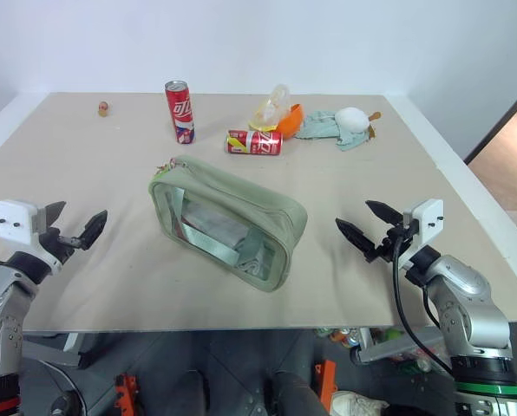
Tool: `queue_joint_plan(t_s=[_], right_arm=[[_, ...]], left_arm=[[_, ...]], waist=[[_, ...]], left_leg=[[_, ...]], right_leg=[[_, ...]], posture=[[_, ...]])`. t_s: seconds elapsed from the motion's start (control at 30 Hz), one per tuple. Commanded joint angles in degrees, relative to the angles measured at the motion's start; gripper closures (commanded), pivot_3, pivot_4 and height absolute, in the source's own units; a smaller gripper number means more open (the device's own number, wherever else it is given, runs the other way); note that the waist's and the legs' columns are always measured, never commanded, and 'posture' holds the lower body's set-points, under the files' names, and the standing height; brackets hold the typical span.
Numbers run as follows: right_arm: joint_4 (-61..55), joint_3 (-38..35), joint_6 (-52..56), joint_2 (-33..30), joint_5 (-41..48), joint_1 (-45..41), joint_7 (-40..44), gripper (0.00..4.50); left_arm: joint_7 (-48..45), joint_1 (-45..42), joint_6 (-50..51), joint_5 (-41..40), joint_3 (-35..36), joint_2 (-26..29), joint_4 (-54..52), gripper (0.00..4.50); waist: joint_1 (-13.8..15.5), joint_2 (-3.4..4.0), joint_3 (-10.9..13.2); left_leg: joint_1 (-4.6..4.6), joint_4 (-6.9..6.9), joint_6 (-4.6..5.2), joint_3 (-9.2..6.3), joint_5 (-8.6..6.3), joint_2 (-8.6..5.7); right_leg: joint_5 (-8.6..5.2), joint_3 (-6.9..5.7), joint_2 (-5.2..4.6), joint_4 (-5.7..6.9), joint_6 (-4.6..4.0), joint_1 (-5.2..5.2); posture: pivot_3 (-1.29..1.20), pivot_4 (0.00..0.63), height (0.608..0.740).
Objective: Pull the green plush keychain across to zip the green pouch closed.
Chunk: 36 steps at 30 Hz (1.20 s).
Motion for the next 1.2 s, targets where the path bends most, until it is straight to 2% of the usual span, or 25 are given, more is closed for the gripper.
queue_joint_plan(t_s=[0.03, 0.43, 0.6, 0.7, 0.8, 0.97, 1.17, 1.2], right_arm=[[-2.82, -1.33, 0.11, -1.16, 0.95, -1.00, -0.06, 0.02], [-4.64, -1.40, 2.80, -1.68, 2.40, -1.80, 0.37, 0.02], [-8.32, -2.26, 10.57, -6.03, 9.61, -7.89, 3.87, 0.02], [-11.16, -0.93, 17.72, -7.91, 15.79, -14.04, 5.28, 0.02], [-13.22, 1.58, 22.25, -8.19, 18.81, -17.40, 6.34, 0.02], [-12.64, 7.79, 25.92, -7.45, 18.69, -18.60, 9.14, 0.02], [-10.40, 9.08, 28.16, -6.80, 19.14, -18.52, 10.46, 0.02], [-10.45, 9.00, 28.38, -6.59, 19.31, -18.44, 10.42, 0.55]], left_arm=[[-1.33, -0.48, -0.18, -1.06, 0.05, 0.29, -1.06, 0.01], [-8.13, 0.63, 2.85, -5.64, -0.44, 1.63, -4.31, 0.01], [-18.98, 5.88, 11.75, -16.02, -1.98, 8.56, -18.73, 0.01], [-21.10, 6.96, 17.28, -23.72, -3.07, 11.67, -26.23, 0.01], [-22.86, 7.26, 19.55, -25.69, -5.48, 13.93, -30.16, 0.01], [-21.56, 2.69, 19.50, -26.51, -10.18, 12.19, -30.48, 0.01], [-19.15, -0.79, 19.40, -25.15, -14.10, 10.14, -30.36, 0.01], [-18.81, -0.87, 19.37, -25.03, -14.24, 10.02, -30.32, 0.00]], waist=[[0.00, 0.00, 0.00], [-0.01, 0.00, 0.00], [-0.27, 0.10, 0.27], [-0.64, 0.31, 0.43], [-0.72, 0.31, 0.43], [-0.69, 0.32, 0.44], [-0.69, 0.31, 0.45], [-0.69, 0.31, 0.45]], left_leg=[[0.00, 0.00, 0.00, 0.00, 0.00, 0.00], [0.00, 0.00, 0.00, 0.01, 0.00, 0.02], [-0.05, 0.01, 0.00, 0.07, 0.00, 0.06], [-0.11, 0.01, 0.00, 0.21, 0.00, 0.10], [-0.12, -0.01, 0.01, 0.13, 0.00, 0.21], [-0.23, -0.05, 0.04, -0.02, -0.02, 0.33], [-0.39, 0.03, 0.04, 0.02, -0.02, 0.28], [-0.39, 0.03, 0.04, 0.01, -0.02, 0.29]], right_leg=[[0.00, 0.00, 0.00, 0.00, 0.00, 0.00], [0.00, 0.00, 0.02, 0.00, 0.00, -0.01], [0.02, 0.03, 0.00, 0.00, -0.03, -0.10], [0.07, 0.08, -0.04, 0.00, -0.06, -0.24], [0.05, 0.06, 0.16, 0.00, -0.12, -0.26], [0.00, 0.02, 0.39, 0.01, -0.24, -0.38], [0.05, 0.05, 0.34, 0.00, -0.15, -0.48], [0.06, 0.05, 0.36, 0.01, -0.16, -0.50]], posture=[[0.00, 0.150, 0.740], [0.00, 0.150, 0.740], [0.00, 0.150, 0.740], [0.00, 0.150, 0.740], [0.00, 0.150, 0.740], [0.00, 0.150, 0.740], [0.00, 0.150, 0.740], [0.00, 0.150, 0.740]])
